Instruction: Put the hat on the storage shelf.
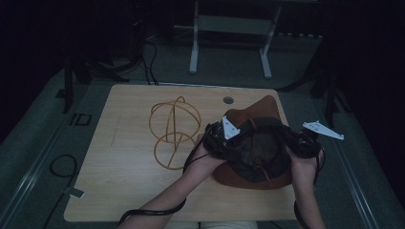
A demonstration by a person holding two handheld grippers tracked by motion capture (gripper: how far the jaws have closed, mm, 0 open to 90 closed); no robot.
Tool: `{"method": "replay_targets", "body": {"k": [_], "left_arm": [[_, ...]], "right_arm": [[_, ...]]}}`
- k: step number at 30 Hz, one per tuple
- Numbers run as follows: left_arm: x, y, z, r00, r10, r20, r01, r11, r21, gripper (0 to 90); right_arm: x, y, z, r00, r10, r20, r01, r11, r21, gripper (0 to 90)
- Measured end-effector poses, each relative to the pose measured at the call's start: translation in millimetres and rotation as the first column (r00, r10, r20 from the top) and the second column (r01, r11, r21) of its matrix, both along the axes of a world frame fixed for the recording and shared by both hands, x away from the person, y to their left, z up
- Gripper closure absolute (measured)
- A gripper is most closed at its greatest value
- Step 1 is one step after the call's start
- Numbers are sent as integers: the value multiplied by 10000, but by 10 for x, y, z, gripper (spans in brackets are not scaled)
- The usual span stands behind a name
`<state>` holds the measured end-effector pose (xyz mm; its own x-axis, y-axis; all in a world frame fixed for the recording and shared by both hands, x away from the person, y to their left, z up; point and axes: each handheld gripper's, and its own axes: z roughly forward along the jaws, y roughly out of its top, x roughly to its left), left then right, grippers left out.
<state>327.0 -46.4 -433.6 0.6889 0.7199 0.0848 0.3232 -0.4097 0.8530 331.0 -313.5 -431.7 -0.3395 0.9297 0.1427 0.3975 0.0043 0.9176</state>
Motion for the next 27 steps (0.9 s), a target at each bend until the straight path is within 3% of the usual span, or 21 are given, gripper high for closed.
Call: {"method": "replay_targets", "body": {"k": [3, 7, 10, 13, 17, 18, 21, 27], "left_arm": [[81, -67, -31, 9990, 400, 194, -410, 9977, 534, 152], [170, -76, -114, 9980, 635, -77, -629, 9961, 617, 160], [204, -102, -176, 9977, 648, -217, -635, 9965, 537, 247], [217, -142, -213, 9978, 637, -192, -626, 9967, 513, 440], [227, -151, -190, 9961, 793, 379, -823, 9930, 849, 757], [231, -146, -181, 9955, 842, 444, -874, 9932, 769, 826], [251, -123, -157, 9937, 1035, 422, -1056, 9930, 526, 859], [278, -88, -115, 9914, 1152, 625, -1196, 9902, 714, 873]], "right_arm": [[-27, 4, 20, 10000, 58, 53, -58, 10000, 14, 845], [-76, -14, 39, 9999, 121, 78, -123, 9996, 263, 846], [-126, 10, 44, 9994, 311, 121, -315, 9989, 345, 846], [-195, 41, 57, 9985, 494, 239, -503, 9981, 362, 846], [-286, 68, 75, 9976, 619, 323, -623, 9980, 130, 844], [-305, 82, 72, 9972, 694, 292, -696, 9975, 70, 844], [-353, 121, 38, 9971, 694, 303, -691, 9976, -107, 842], [-442, 154, -11, 9959, 863, 259, -862, 9963, -42, 833]]}}
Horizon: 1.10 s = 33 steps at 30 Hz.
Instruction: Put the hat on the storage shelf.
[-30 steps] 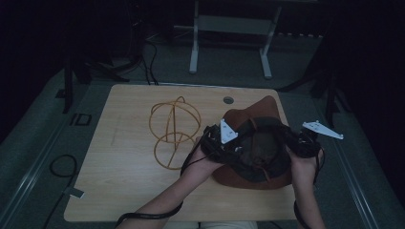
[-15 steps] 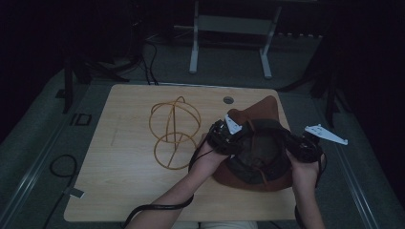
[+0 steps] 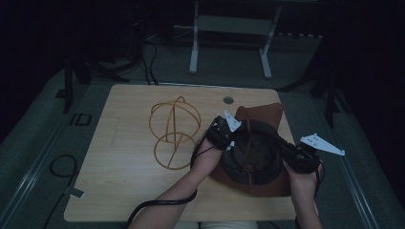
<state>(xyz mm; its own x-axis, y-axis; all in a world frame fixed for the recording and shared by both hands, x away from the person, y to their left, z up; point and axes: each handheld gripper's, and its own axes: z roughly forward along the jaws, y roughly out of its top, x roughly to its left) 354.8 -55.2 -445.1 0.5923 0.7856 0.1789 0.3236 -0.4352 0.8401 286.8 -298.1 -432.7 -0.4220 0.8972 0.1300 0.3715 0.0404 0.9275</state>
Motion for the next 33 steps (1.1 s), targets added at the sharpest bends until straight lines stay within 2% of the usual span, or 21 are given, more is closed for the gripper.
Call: {"method": "replay_targets", "body": {"k": [3, 5, 7, 9, 14, 16, 18, 20, 21, 23, 25, 26, 29, 31, 33], "left_arm": [[-2, 18, 36, 9996, 159, 251, -161, 9998, 73, 874], [1, 43, 66, 9990, 287, 354, -285, 9996, -37, 874], [-8, 53, 86, 9982, 390, 447, -378, 9989, -272, 873], [-18, 60, 101, 9972, 435, 601, -422, 9989, -221, 873], [-52, 78, 128, 9932, 461, 1072, -460, 9989, -35, 873], [-103, 80, 137, 9888, 305, 1458, -322, 9994, 94, 875], [-154, 110, 151, 9852, 82, 1710, -68, 9999, -87, 876], [-221, 138, 167, 9768, -84, 2139, 98, 9999, -56, 876], [-252, 158, 175, 9733, -274, 2279, 332, 9992, -216, 876], [-304, 174, 190, 9672, -300, 2522, 396, 9987, -331, 876], [-314, 205, 202, 9698, -206, 2432, 358, 9977, -584, 876], [-313, 219, 200, 9695, -125, 2447, 275, 9980, -577, 876], [-360, 269, 157, 9548, -9, 2971, 231, 9972, -710, 876], [-382, 301, 144, 9521, -129, 3055, 488, 9927, -1102, 876], [-416, 338, 152, 9462, -248, 3227, 703, 9890, -1301, 876]], "right_arm": [[-71, 23, -18, 9999, 116, 30, -116, 9998, -181, 831], [-119, 35, -36, 9998, 206, 28, -205, 9992, -331, 830], [-157, 53, -67, 9995, 305, -41, -306, 9992, -261, 835], [-196, 89, -97, 9992, 407, -49, -409, 9979, -499, 839], [-283, 152, -184, 9957, 851, -353, -869, 9949, -514, 836], [-314, 142, -200, 9937, 1048, -401, -1064, 9936, -374, 761], [-350, 70, -192, 9941, 1036, -310, -1039, 9945, -93, 675], [-388, -15, -166, 9927, 1187, -198, -1180, 9924, 355, 618], [-416, -60, -140, 9915, 1282, -241, -1267, 9903, 565, 591], [-510, -130, -58, 9892, 1463, 72, -1465, 9870, 663, 542], [-593, -167, 19, 9842, 1747, 290, -1764, 9819, 691, 540], [-647, -188, 69, 9827, 1803, 432, -1828, 9812, 625, 538], [-754, -290, 202, 9783, 1882, 865, -1914, 9810, 304, 533], [-753, -381, 256, 9810, 1683, 964, -1715, 9849, 253, 520], [-695, -480, 284, 9857, 1435, 886, -1452, 9893, 125, 508]]}}
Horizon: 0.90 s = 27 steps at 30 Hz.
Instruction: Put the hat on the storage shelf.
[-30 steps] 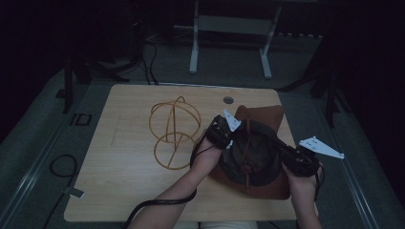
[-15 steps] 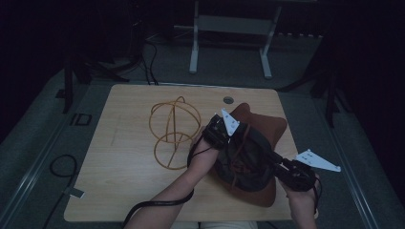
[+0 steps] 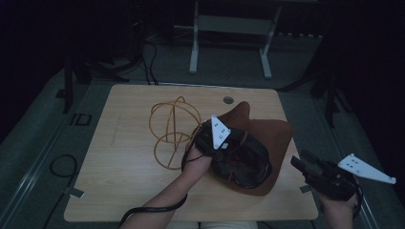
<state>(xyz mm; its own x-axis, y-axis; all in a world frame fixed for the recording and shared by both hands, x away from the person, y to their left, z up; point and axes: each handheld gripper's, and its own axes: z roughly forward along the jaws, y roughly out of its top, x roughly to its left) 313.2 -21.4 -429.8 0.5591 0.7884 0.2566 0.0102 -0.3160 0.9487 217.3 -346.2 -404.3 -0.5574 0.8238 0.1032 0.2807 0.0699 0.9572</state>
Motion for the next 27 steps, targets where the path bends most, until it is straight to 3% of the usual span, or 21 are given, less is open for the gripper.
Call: {"method": "replay_targets", "body": {"k": [1, 2, 4, 6, 7, 8, 9, 10, 11, 12, 13, 16, 17, 18, 20, 21, 22, 24, 25, 26, 27], "left_arm": [[-16, 29, 9, 9991, -419, 88, 421, 9987, -293, 876], [-40, 49, 22, 9985, -476, 258, 483, 9985, -274, 876], [-78, 115, 59, 9904, -1315, 422, 1341, 9888, -649, 875], [-138, 147, 82, 9836, -1545, 933, 1596, 9859, -503, 874], [-160, 186, 88, 9712, -2087, 1151, 2179, 9732, -736, 874], [-195, 214, 87, 9602, -2349, 1511, 2474, 9665, -692, 874], [-218, 238, 93, 9545, -2518, 1600, 2642, 9625, -613, 874], [-218, 238, 93, 9545, -2518, 1600, 2642, 9625, -613, 874], [-224, 288, 90, 9390, -3008, 1665, 3174, 9447, -830, 874], [-232, 330, 87, 9292, -3260, 1742, 3438, 9353, -834, 874], [-223, 364, 88, 9186, -3583, 1668, 3770, 9211, -976, 874], [-220, 431, 91, 8918, -4215, 1645, 4397, 8931, -950, 874], [-232, 442, 89, 8873, -4274, 1733, 4451, 8920, -792, 874], [-236, 457, 88, 8774, -4491, 1690, 4655, 8820, -733, 873], [-257, 475, 64, 8634, -4719, 1785, 4880, 8709, -578, 873], [-257, 475, 64, 8634, -4719, 1785, 4880, 8709, -578, 873], [-275, 477, 40, 8575, -4842, 1740, 4989, 8652, -508, 873], [-290, 471, 19, 8567, -4868, 1703, 4996, 8653, -399, 873], [-301, 464, 10, 8595, -4806, 1740, 4929, 8695, -330, 873], [-307, 457, 4, 8550, -4897, 1708, 5019, 8642, -346, 873], [-319, 444, -4, 8526, -4934, 1723, 5054, 8623, -314, 873]], "right_arm": [[38, -50, 8, 9999, -154, -17, 154, 9997, -168, 507], [77, -99, 14, 9994, -351, -22, 350, 9991, -251, 506], [150, -187, 34, 9984, -496, -255, 491, 9986, -207, 506], [182, -210, 51, 9987, -446, -240, 442, 9989, -151, 505], [200, -211, 59, 9991, -379, -181, 376, 9991, -175, 500], [220, -210, 66, 9993, -347, -137, 344, 9992, -215, 500], [251, -210, 72, 9992, -363, -138, 361, 9993, -131, 500], [251, -210, 72, 9992, -363, -138, 361, 9993, -131, 500], [286, -205, 76, 9996, -256, -109, 254, 9996, -139, 500], [342, -182, 83, 9997, -177, -139, 174, 9997, -193, 500], [366, -165, 77, 9998, -50, -205, 48, 9999, -116, 499], [461, 35, -13, 9957, 636, -673, -660, 9973, -331, 475], [487, 126, -55, 9923, 941, -807, -977, 9943, -422, 463], [508, 224, -94, 9894, 1162, -875, -1208, 9915, -489, 450], [543, 413, -162, 9775, 1823, -1065, -1881, 9810, -469, 437], [543, 413, -162, 9775, 1823, -1065, -1881, 9810, -469, 437], [555, 613, -213, 9603, 2581, -1055, -2628, 9642, -339, 432], [554, 742, -229, 9423, 3195, -997, -3226, 9464, -164, 426], [555, 799, -231, 9275, 3615, -948, -3622, 9320, 109, 424], [558, 846, -226, 9172, 3879, -912, -3870, 9216, 284, 418], [552, 894, -216, 9155, 3949, -771, -3943, 9187, 235, 417]]}}
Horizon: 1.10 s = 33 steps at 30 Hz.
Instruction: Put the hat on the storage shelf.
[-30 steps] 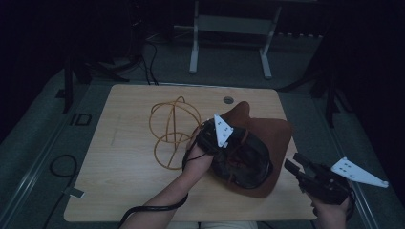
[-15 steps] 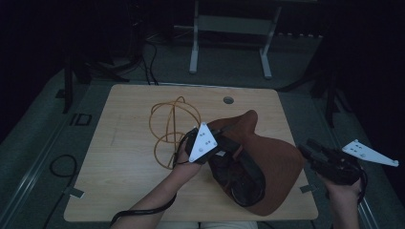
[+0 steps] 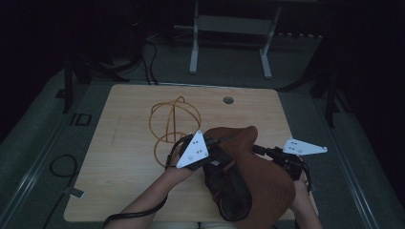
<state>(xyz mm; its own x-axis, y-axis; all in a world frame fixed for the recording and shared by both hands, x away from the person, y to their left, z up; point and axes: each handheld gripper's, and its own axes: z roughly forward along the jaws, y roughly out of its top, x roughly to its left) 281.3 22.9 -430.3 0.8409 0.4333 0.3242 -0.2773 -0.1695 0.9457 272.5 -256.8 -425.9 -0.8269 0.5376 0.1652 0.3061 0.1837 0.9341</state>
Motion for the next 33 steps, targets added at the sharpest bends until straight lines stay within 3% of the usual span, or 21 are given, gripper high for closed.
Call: {"method": "replay_targets", "body": {"k": [4, 12, 15, 17, 21, 23, 26, 29, 33], "left_arm": [[-51, -70, -8, 9999, -50, 143, 46, 9996, 291, 873], [-115, -176, 19, 9990, 273, 359, -291, 9983, 501, 872], [-116, -206, 37, 9995, 272, 183, -277, 9992, 290, 871], [-124, -226, 45, 9997, 122, 221, -129, 9995, 304, 871], [-119, -267, 51, 9998, 133, 125, -140, 9979, 633, 870], [-116, -278, 55, 9998, 177, 78, -182, 9972, 719, 870], [-101, -282, 63, 9999, 100, -108, -91, 9970, 771, 869], [-94, -277, 72, 9996, 22, -269, 1, 9962, 866, 850], [-94, -274, 98, 9993, 92, -371, -67, 9977, 674, 802]], "right_arm": [[-5, 148, 39, 9986, 415, 315, -413, 9991, -85, 417], [29, 189, 68, 9974, 676, 266, -684, 9972, 313, 439], [30, 172, 88, 9969, 711, 330, -723, 9968, 354, 457], [35, 164, 93, 9954, 914, 280, -926, 9946, 459, 501], [16, 163, 109, 9909, 1272, 443, -1278, 9917, 118, 645], [23, 152, 104, 9902, 1358, 327, -1361, 9907, 55, 671], [24, 142, 92, 9906, 1338, 281, -1341, 9909, 72, 710], [18, 138, 74, 9914, 1286, 251, -1284, 9917, -72, 836], [8, 135, 81, 9926, 1196, 202, -1195, 9928, -78, 868]]}}
